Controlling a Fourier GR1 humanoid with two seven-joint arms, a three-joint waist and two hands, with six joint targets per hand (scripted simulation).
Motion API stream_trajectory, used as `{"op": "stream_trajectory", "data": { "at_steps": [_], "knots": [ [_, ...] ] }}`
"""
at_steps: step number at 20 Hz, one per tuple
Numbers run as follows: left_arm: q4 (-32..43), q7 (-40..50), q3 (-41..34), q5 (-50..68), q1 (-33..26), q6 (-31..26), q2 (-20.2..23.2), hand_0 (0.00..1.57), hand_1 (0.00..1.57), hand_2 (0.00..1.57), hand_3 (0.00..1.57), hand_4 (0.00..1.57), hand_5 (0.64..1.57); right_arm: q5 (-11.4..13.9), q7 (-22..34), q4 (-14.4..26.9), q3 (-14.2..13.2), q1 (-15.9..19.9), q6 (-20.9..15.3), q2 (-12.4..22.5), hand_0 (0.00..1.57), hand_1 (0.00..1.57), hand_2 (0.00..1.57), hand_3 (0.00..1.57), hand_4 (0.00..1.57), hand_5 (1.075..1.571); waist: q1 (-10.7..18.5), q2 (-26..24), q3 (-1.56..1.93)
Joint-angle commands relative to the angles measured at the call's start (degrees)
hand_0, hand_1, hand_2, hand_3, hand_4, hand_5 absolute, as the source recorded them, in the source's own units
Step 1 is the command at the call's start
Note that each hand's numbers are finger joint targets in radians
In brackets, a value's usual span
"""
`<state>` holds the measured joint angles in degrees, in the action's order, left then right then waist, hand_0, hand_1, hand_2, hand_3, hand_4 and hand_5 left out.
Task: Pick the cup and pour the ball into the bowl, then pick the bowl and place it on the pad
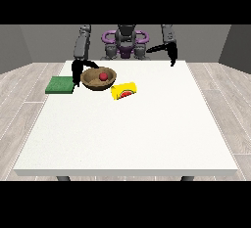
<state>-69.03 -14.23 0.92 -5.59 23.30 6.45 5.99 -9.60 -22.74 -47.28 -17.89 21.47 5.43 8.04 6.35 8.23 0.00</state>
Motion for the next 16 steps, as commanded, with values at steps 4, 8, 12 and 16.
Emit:
{"op": "stream_trajectory", "data": {
  "at_steps": [4, 8, 12, 16],
  "knots": [
    [-5.5, 3.2, 1.1, -1.4, 0.7, -0.1, -0.7, 0.00, 0.00, 0.00, 0.00, 0.00, 1.566, -0.6, -5.6, 12.0, -1.8, 5.8, 0.2, 2.7, 0.00, 0.00, 0.00, 0.00, 0.12, 1.563, 1.0, 2.3, 0.04],
    [-6.1, 3.4, -0.7, 0.3, -0.9, -3.2, 1.1, 0.00, 0.00, 0.00, 0.00, 0.00, 1.566, -0.8, -6.8, 14.3, -0.9, 8.0, -0.5, 1.8, 0.00, 0.00, 0.00, 0.00, 0.13, 1.562, 0.8, 1.6, 0.03],
    [-5.7, 1.8, -1.7, 0.9, -0.1, -3.6, 2.1, 0.00, 0.00, 0.00, 0.00, 0.00, 1.566, -2.7, -0.6, 16.7, -2.5, 5.7, -3.8, -1.0, 0.00, 0.00, 0.00, 0.00, 0.46, 1.547, 1.0, 2.6, 0.03],
    [-7.4, 1.8, -0.7, 1.2, 0.9, -4.5, 1.6, 0.00, 0.00, 0.00, 0.00, 0.47, 1.564, 7.8, -0.9, 18.3, 2.3, 1.3, -17.1, 3.3, 1.57, 1.57, 1.57, 1.09, 0.85, 1.505, 4.7, 4.8, -0.18]
  ]
}}
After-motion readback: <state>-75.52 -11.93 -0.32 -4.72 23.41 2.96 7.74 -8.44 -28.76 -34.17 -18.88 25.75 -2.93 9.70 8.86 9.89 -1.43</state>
